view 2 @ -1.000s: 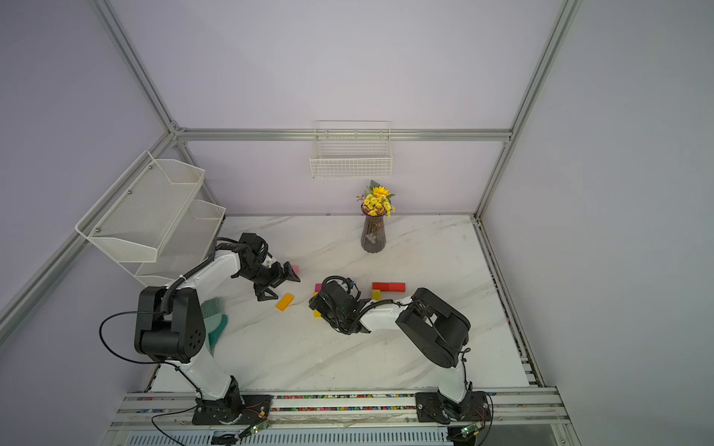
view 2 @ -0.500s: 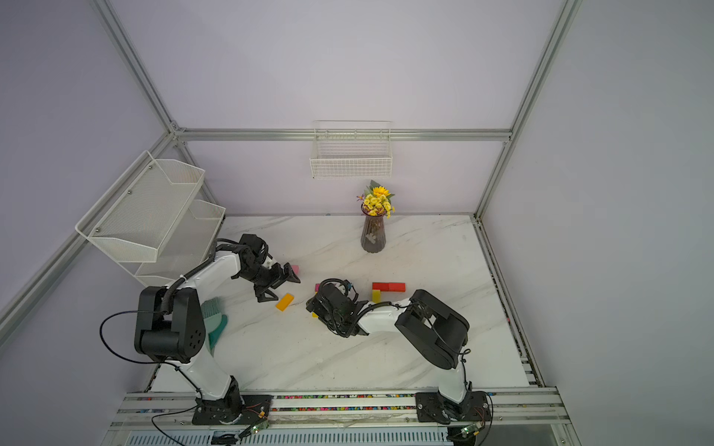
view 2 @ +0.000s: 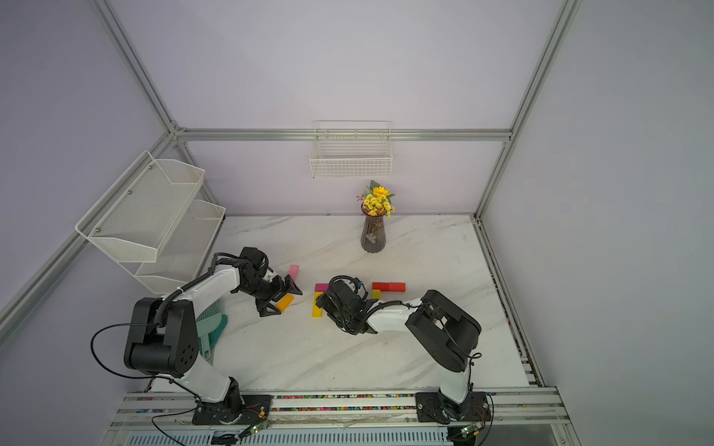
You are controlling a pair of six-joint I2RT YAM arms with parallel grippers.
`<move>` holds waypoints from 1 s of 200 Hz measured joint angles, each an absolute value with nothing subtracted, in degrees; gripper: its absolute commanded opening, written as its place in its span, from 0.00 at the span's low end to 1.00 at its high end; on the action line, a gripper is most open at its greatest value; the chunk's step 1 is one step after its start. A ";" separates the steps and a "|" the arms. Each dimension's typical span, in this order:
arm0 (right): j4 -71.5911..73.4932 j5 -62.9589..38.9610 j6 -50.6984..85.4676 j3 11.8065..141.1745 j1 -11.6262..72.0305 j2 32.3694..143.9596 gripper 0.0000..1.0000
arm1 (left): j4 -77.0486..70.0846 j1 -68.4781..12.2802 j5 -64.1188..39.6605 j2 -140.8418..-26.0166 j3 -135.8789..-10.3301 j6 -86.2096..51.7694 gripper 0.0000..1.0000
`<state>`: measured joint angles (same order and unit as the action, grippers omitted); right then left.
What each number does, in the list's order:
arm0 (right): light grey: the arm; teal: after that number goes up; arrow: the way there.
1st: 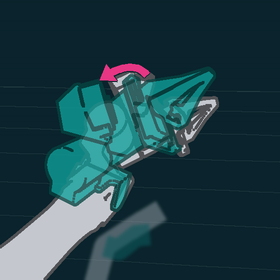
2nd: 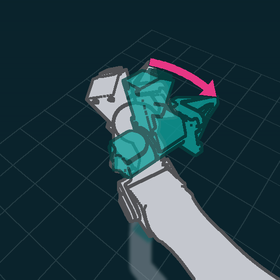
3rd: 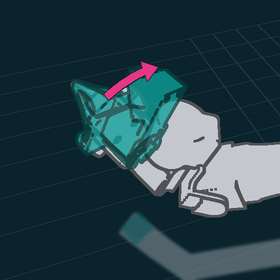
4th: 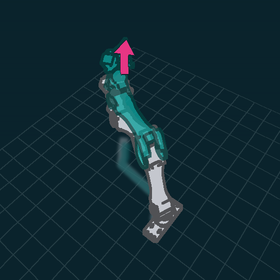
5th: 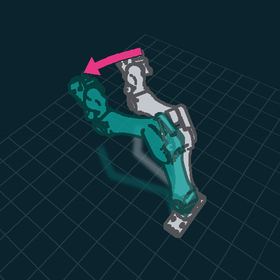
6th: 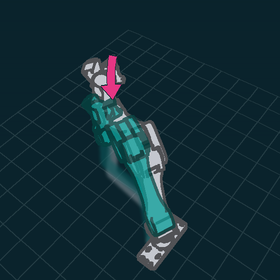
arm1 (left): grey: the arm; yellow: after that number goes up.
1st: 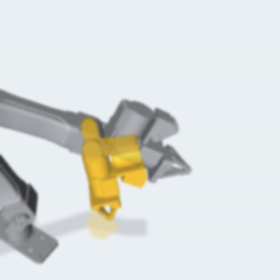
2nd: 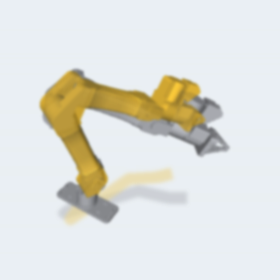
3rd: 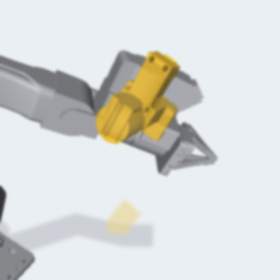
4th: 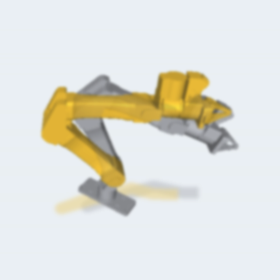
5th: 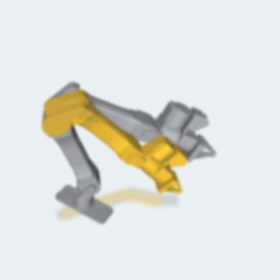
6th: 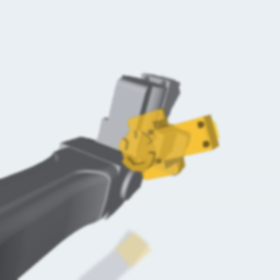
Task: Assemble the letter c with building blocks
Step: Assemble the building block at the center of the board.
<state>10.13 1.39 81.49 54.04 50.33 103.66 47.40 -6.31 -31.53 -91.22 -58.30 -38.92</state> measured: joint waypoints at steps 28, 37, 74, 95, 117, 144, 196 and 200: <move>9.04 -0.93 79.48 54.04 47.22 100.75 0.78 | 42.72 -10.31 -31.55 -87.05 -53.06 -45.30 1.00; 8.84 -1.98 78.74 54.04 46.09 99.92 0.78 | 40.84 -11.77 -31.46 -85.91 -51.68 -47.72 1.00; 8.23 -7.31 75.70 52.97 40.86 97.80 0.78 | 30.87 -17.56 -29.69 -82.72 -46.41 -59.75 1.00; 7.57 -10.79 73.91 52.18 37.76 97.65 0.78 | 26.57 -20.80 -27.22 -82.61 -44.66 -66.02 1.00; 6.63 -14.81 71.83 51.90 34.81 97.62 0.78 | 23.31 -24.05 -24.16 -82.63 -44.31 -71.42 1.00; 5.93 -19.03 69.28 51.94 32.38 97.65 0.78 | 19.29 -27.27 -21.17 -83.13 -44.31 -76.38 1.00; 5.87 -24.08 67.20 51.94 31.51 97.71 0.78 | 14.57 -29.02 -16.67 -83.66 -42.96 -82.67 1.00; 5.89 -24.27 67.18 51.94 31.46 97.71 0.78 | 14.22 -29.02 -16.47 -83.66 -42.70 -83.13 1.00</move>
<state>5.89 -24.27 67.18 51.94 31.46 97.71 14.22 -29.02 -16.47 -83.66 -42.70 -83.13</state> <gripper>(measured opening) 0.781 0.998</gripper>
